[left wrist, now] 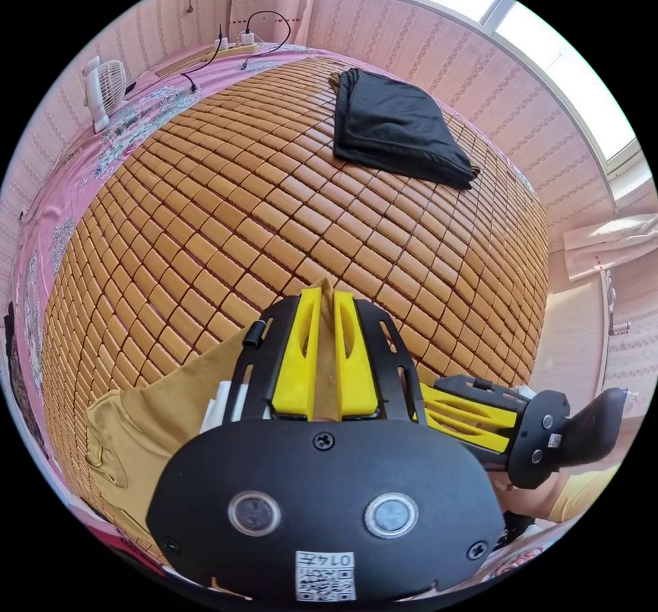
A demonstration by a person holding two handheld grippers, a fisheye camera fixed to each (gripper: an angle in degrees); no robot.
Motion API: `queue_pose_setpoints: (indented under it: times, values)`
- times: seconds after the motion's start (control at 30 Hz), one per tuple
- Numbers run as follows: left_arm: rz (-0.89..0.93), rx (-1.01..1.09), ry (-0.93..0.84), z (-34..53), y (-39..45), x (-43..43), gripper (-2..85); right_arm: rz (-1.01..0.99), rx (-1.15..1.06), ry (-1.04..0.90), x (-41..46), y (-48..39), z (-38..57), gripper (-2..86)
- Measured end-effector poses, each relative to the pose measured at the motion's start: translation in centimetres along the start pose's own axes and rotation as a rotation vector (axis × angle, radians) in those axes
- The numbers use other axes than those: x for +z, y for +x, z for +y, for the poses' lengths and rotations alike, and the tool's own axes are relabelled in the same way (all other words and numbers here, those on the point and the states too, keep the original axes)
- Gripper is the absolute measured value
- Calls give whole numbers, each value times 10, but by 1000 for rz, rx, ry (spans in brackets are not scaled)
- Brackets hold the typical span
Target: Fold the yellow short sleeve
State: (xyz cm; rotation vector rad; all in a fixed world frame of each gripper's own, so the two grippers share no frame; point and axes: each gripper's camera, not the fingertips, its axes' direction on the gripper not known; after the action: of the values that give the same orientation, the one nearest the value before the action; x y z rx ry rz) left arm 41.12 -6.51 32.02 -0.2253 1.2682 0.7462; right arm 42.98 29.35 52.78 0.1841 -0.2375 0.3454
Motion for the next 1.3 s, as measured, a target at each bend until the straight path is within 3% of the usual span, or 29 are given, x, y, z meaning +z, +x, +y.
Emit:
queue_pose_setpoints:
  times: [0.23,0.37,0.5,0.7,0.83,0.97,1.3]
  values:
    - [55,-44,46,-2,-14,-34,59,66,-72,-2,3,-34,-15,-4]
    - [61,-59,195,28,-38,-111,59,11,-40,-5,0,-37,-24,-1]
    - [-3,-111,359,123,-79,-201,53,34,-22,2,-8,-47,-29,2]
    - [-150,-458,292,328,-159,-265,48,6,-61,63,-20,-98,-41,7]
    - [-210,-678,244,430,-199,-291,47,-99,-196,-24,-4,-174,-75,14]
    - [-158,-873,344,499,-239,-322,47,-225,-414,-94,17,-283,-123,17]
    - [-96,-977,495,519,-351,-379,53,-429,-721,-211,99,-536,-238,53]
